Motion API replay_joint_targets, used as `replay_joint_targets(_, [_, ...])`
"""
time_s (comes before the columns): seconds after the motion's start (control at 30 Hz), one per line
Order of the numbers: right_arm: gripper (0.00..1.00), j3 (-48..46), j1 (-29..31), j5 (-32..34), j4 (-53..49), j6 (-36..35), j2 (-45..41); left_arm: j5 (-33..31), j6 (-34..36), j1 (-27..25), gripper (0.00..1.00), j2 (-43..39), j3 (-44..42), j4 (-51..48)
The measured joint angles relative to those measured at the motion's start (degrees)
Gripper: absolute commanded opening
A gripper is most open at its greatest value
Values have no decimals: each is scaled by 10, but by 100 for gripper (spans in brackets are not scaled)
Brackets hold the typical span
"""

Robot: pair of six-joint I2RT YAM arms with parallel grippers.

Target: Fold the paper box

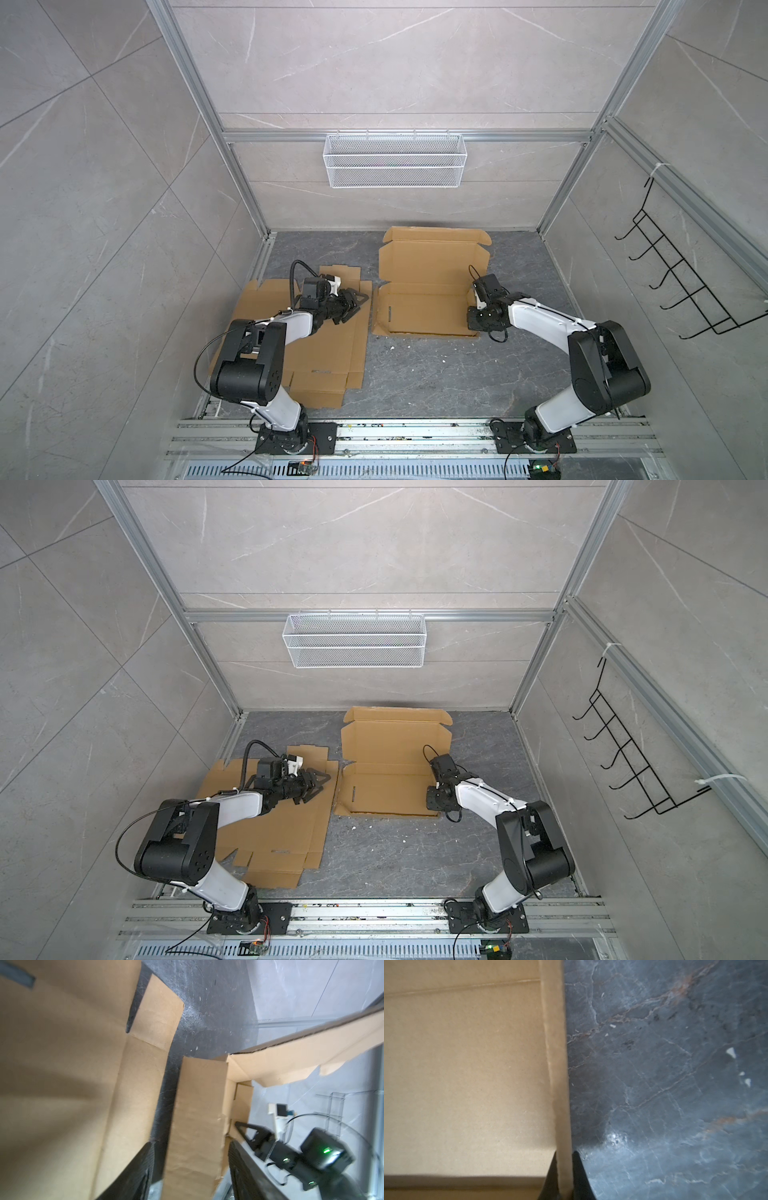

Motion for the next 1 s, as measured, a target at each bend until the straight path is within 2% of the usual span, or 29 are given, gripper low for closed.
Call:
replay_joint_targets(0.3, [2, 0, 0, 0, 0, 0, 0, 0, 7, -36, 54, 41, 5, 4])
replay_joint_targets(0.43, [2, 0, 0, 0, 0, 0, 0, 1, -17, -47, 58, 61, 2, 53])
replay_joint_targets(0.7, [1, 0, 0, 0, 0, 0, 0, 6, -90, -63, 56, 86, -19, 186])
replay_joint_targets(1.0, [0, 0, 0, 0, 1, 0, 1, 21, -114, -82, 52, 86, -18, 226])
